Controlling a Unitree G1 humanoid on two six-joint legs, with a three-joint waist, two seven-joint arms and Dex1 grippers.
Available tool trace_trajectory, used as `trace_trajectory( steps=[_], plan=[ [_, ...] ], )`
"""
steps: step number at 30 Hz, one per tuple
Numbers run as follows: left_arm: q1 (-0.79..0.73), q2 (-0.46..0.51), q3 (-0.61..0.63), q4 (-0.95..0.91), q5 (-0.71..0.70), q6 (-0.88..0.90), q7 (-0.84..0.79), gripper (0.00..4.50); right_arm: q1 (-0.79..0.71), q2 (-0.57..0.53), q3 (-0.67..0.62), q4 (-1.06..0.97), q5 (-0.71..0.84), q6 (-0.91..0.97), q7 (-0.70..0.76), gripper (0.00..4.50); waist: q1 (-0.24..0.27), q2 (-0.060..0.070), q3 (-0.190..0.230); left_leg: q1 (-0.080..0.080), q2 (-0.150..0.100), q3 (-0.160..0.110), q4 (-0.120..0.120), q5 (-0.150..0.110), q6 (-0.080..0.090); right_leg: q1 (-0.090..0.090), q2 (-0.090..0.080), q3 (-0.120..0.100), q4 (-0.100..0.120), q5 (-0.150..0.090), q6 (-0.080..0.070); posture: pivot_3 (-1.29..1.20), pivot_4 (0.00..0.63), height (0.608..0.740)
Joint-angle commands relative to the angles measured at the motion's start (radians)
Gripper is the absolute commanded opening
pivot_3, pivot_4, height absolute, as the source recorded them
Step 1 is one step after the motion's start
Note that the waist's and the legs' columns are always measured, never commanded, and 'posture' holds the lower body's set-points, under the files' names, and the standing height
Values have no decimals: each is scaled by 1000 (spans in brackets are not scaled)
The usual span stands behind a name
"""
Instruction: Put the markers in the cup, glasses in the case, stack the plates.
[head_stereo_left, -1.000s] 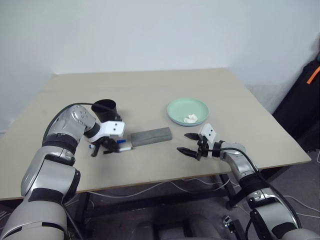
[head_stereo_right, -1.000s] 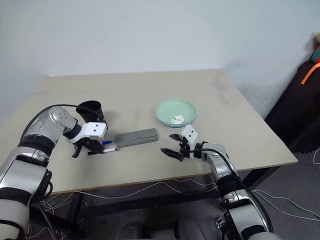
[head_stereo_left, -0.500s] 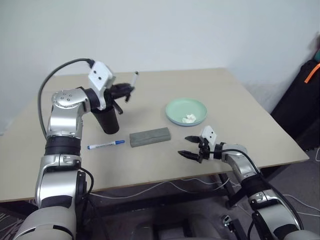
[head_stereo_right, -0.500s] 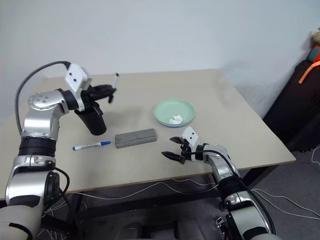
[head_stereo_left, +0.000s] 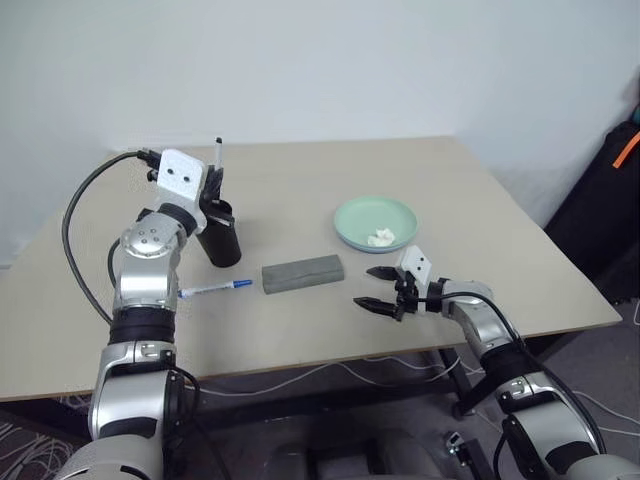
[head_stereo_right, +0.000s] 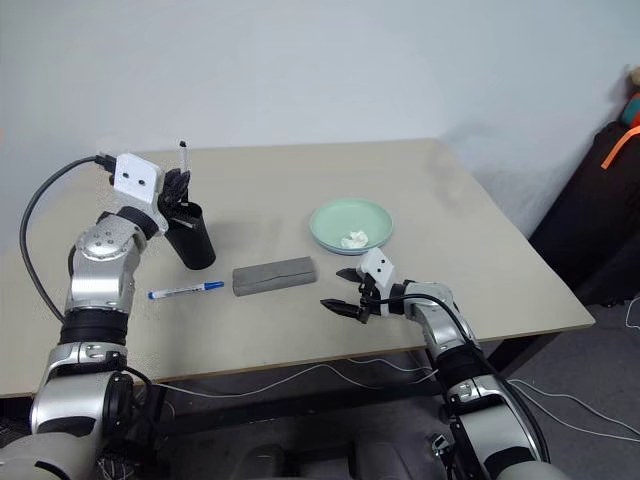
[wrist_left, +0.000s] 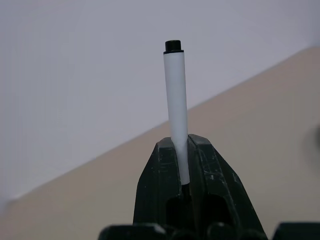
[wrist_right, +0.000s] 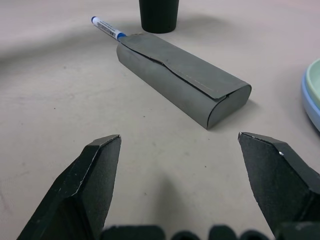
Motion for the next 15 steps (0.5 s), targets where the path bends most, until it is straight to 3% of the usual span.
trace_trajectory(
  steps=[1, 13, 15],
  plan=[
    [-4, 1, 17, -29, 6, -16, 66, 38, -13, -5, -9, -32, 4, -5, 3, 4080, 0, 0, 0, 0, 0, 0, 0, 0, 0, 0, 0, 0, 0, 0, 0, 0, 0, 740],
    [54, -25, 8, -55, 2, 19, 153, 38, -10, -5, -10, -32, 1, -5, -2, 4080, 0, 0, 0, 0, 0, 0, 0, 0, 0, 0, -1, -1, 0, 0, 0, 0, 0, 740],
    [62, -32, 9, -61, -2, 23, 158, 580, -9, -4, -9, -33, 0, -5, -3, 4080, 0, 0, 0, 0, 0, 0, 0, 0, 0, 0, -1, -1, -1, 0, 0, 0, 0, 740]
  ],
)
